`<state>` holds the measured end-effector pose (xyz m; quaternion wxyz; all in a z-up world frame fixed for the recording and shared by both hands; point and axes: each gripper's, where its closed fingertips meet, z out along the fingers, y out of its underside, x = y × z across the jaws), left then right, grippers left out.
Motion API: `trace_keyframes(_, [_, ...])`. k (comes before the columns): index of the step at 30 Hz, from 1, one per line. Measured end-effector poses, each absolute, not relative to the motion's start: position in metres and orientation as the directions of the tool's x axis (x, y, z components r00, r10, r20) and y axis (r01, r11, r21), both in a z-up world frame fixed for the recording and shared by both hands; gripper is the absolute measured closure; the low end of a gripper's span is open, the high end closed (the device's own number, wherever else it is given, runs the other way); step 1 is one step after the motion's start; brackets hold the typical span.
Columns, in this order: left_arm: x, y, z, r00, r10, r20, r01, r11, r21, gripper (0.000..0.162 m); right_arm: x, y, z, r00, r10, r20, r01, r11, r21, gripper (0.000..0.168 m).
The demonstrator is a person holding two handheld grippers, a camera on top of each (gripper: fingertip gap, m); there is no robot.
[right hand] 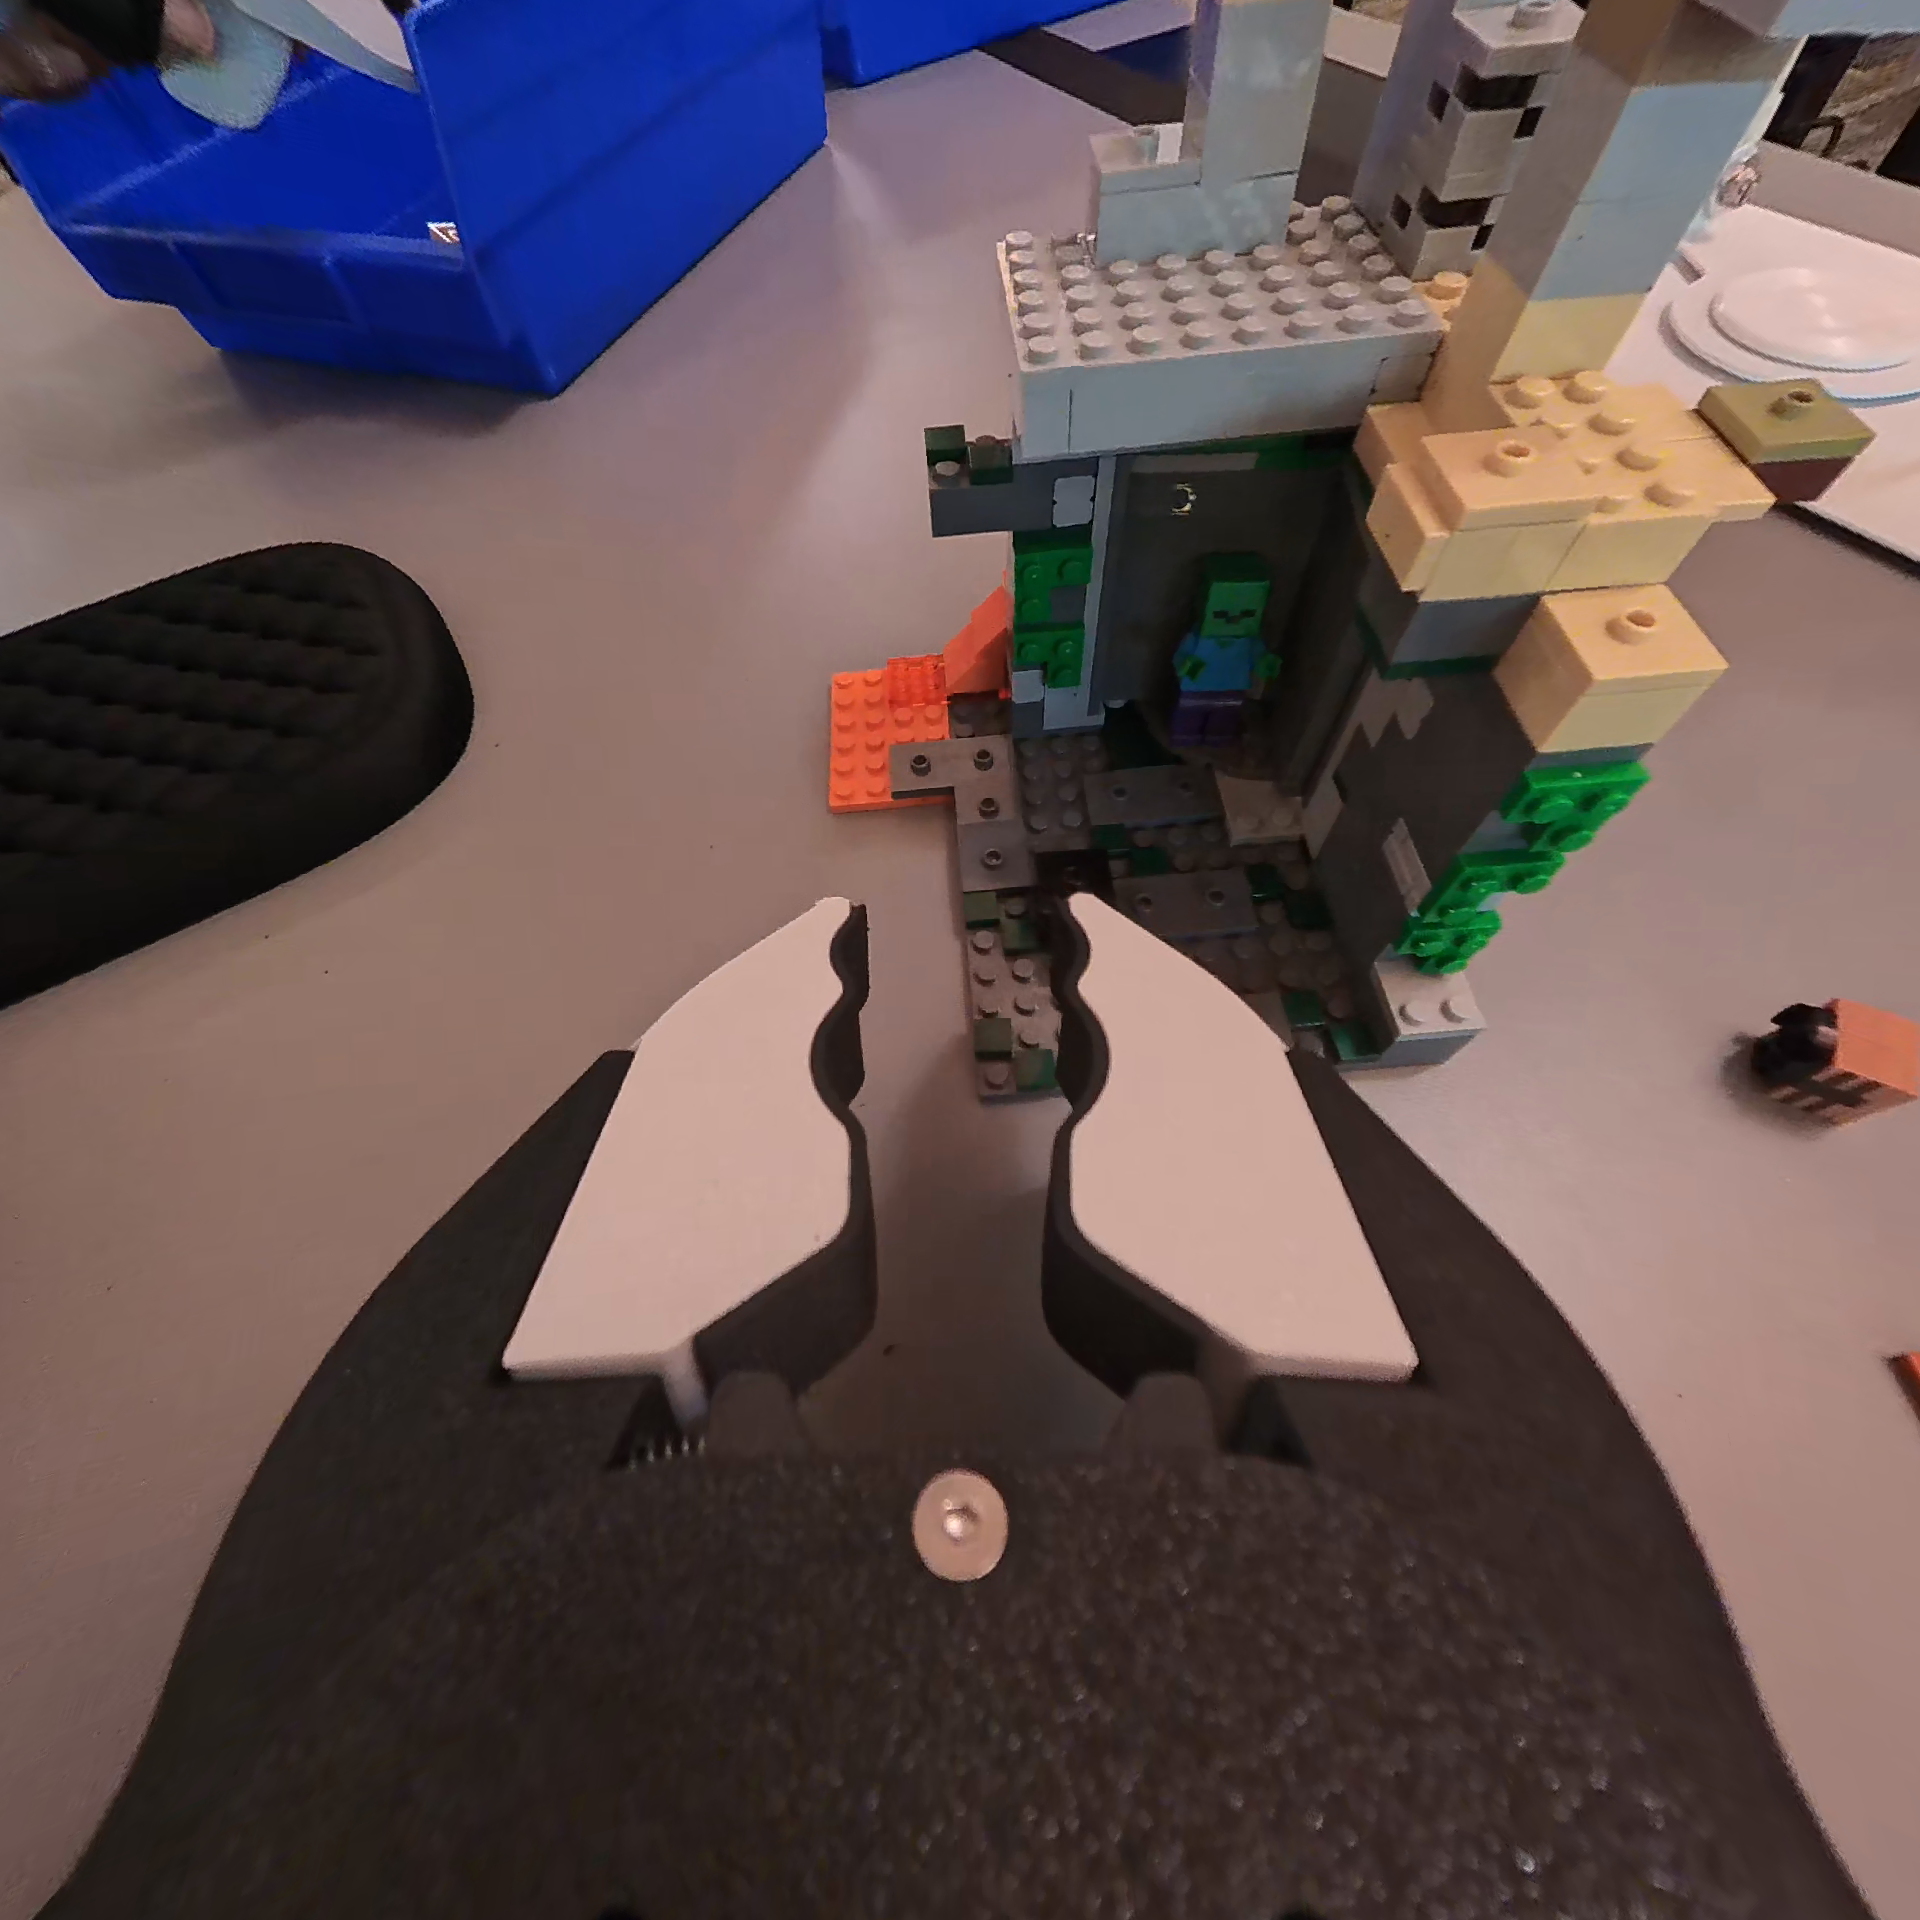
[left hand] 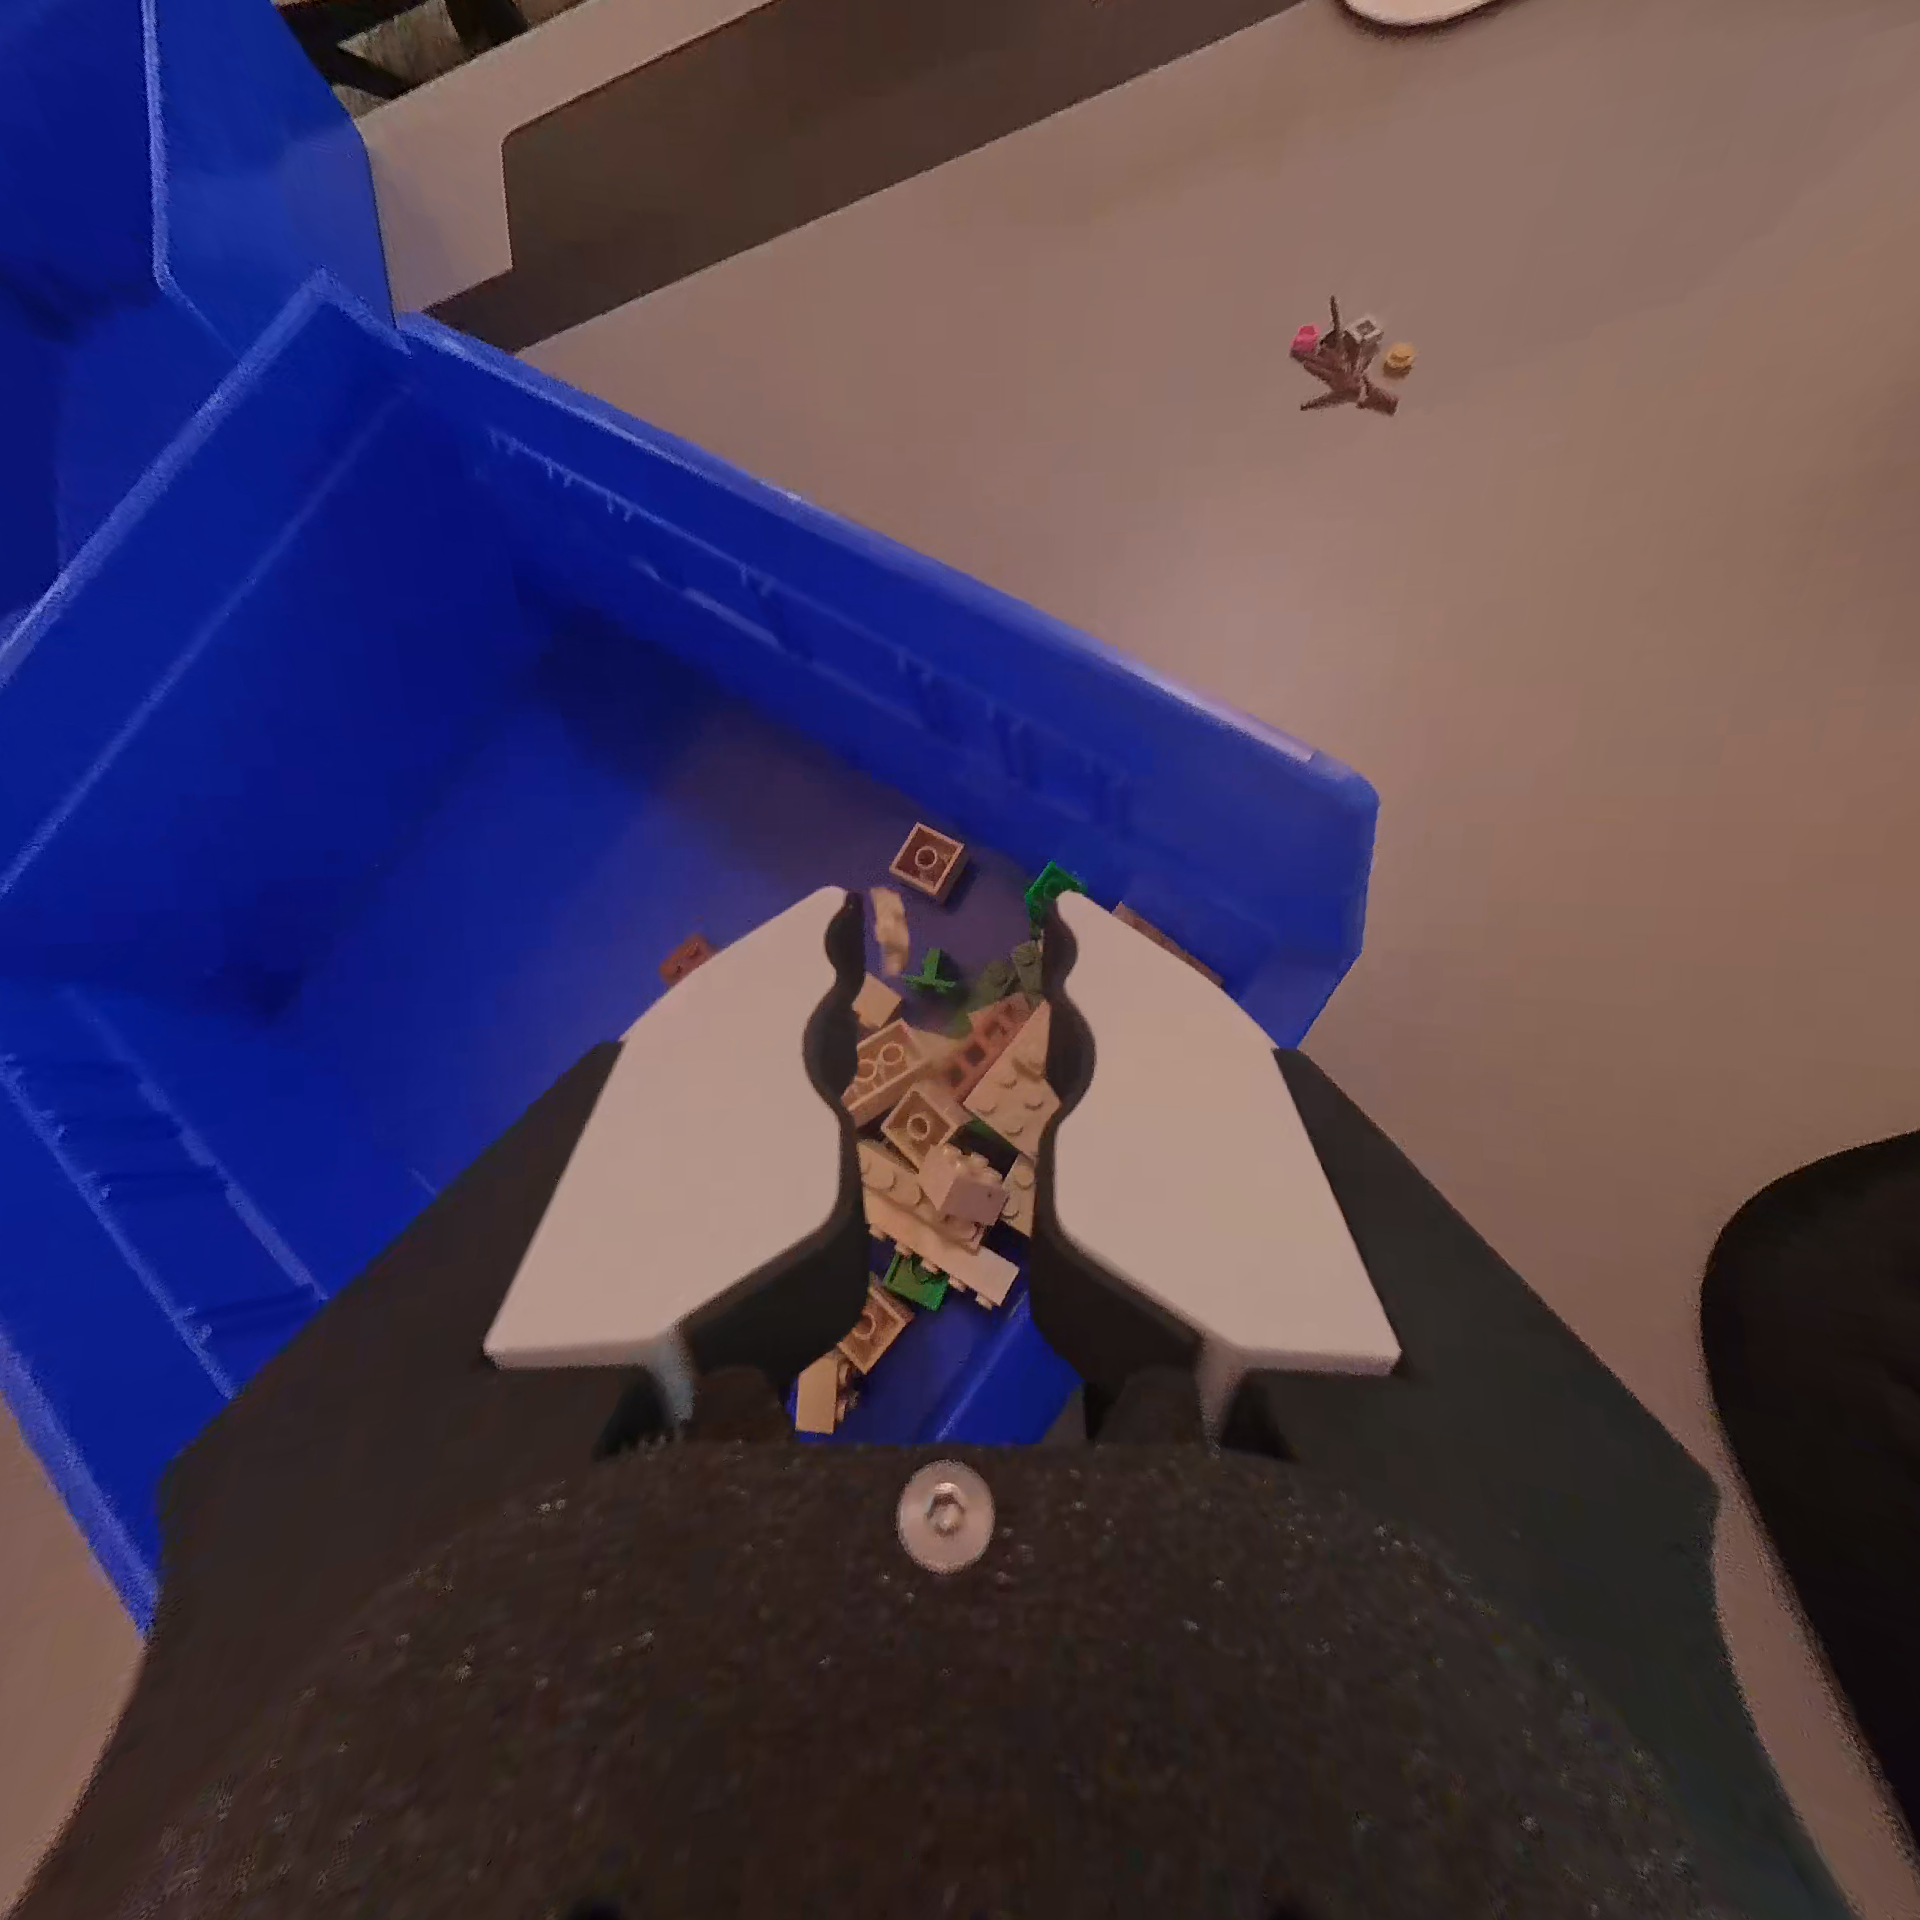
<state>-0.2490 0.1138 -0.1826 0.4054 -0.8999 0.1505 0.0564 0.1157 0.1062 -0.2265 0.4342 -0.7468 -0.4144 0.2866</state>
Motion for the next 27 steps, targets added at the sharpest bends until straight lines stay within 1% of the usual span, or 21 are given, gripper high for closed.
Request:
trace_keyframes(2, [-0.246,0.116,-0.177,0.948,-0.225,-0.226,-0.317,-0.606,-0.729,0.123,0.116,0.107,-0.227,0.494,0.867,-0.071,0.369,-0.283,-0.885,0.135])
trace_keyframes(5, [-0.243,0.119,-0.171,0.949,-0.23,-0.217,-0.313,-0.591,-0.743,0.117,0.117,0.107,-0.227,0.497,0.865,-0.073,0.367,-0.286,-0.885,0.135])
trace_keyframes(9, [-0.229,0.121,-0.162,0.948,-0.262,-0.182,-0.3,-0.543,-0.784,0.117,0.119,0.11,-0.224,0.51,0.857,-0.069,0.355,-0.282,-0.891,0.135])
trace_keyframes(12, [-0.208,0.12,-0.144,0.935,-0.301,-0.189,-0.315,-0.455,-0.833,0.124,0.127,0.119,-0.213,0.559,0.827,-0.057,0.307,-0.271,-0.912,0.137])
trace_keyframes(15, [-0.172,0.115,-0.13,0.902,-0.399,-0.165,-0.325,-0.375,-0.868,0.141,0.147,0.134,-0.205,0.635,0.768,-0.078,0.248,-0.299,-0.922,0.139])
trace_keyframes(19, [-0.114,0.113,-0.116,0.83,-0.544,-0.123,-0.304,-0.256,-0.918,0.156,0.19,0.165,-0.209,0.755,0.653,-0.061,0.236,-0.358,-0.903,0.139])
trace_keyframes(22, [-0.07,0.119,-0.119,0.767,-0.633,-0.107,-0.296,-0.2,-0.934,0.157,0.213,0.186,-0.215,0.791,0.611,-0.027,0.27,-0.389,-0.881,0.139])
trace_keyframes(25, [-0.031,0.125,-0.133,0.708,-0.697,-0.117,-0.313,-0.16,-0.936,0.157,0.222,0.204,-0.224,0.791,0.61,0.046,0.361,-0.405,-0.84,0.139])
trace_keyframes(27, [-0.007,0.128,-0.144,0.672,-0.733,-0.103,-0.3,-0.142,-0.943,0.157,0.222,0.214,-0.232,0.782,0.621,0.057,0.401,-0.431,-0.809,0.137])
